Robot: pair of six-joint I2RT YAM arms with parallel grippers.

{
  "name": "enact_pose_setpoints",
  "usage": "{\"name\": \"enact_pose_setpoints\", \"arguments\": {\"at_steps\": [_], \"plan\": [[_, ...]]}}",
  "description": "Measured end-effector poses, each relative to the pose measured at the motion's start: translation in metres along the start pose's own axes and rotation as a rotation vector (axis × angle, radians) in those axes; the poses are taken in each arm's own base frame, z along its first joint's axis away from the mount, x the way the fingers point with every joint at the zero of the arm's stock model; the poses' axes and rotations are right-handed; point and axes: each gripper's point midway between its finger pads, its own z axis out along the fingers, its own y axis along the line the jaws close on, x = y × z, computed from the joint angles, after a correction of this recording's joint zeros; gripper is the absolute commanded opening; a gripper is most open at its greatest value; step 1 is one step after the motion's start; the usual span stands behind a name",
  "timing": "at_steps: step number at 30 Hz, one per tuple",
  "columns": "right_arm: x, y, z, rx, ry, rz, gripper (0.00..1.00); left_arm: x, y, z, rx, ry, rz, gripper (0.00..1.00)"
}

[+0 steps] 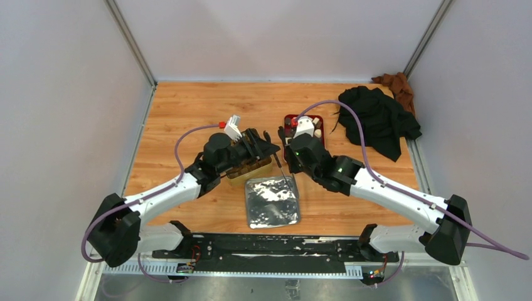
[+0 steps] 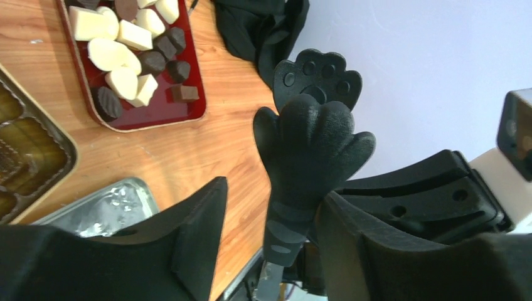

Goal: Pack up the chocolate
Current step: Pick up the clamp from the center of the board.

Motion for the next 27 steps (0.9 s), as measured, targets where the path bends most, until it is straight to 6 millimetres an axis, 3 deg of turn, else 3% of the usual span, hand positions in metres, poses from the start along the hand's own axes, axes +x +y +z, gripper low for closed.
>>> {"name": "enact_pose_setpoints", "arguments": {"at_steps": [10, 12, 20, 27], "plan": [[-0.001, -0.001, 0.0, 0.012, -0.01, 0.003, 0.0, 0.001, -0.008, 0.001, 0.055, -0.013, -0.066, 0.08], [-0.001, -0.001, 0.0, 0.012, -0.008, 0.003, 0.04, 0.002, -0.007, 0.0, 0.056, -0.013, -0.083, 0.0], [-0.004, 0.003, -0.002, -0.022, -0.035, 0.001, 0.29, 0.003, -0.002, 0.0, 0.039, -0.024, -0.174, 0.0], [-0.015, 0.011, -0.013, -0.088, -0.081, -0.018, 0.61, 0.004, 0.007, -0.001, 0.012, -0.037, -0.247, 0.0]]}}
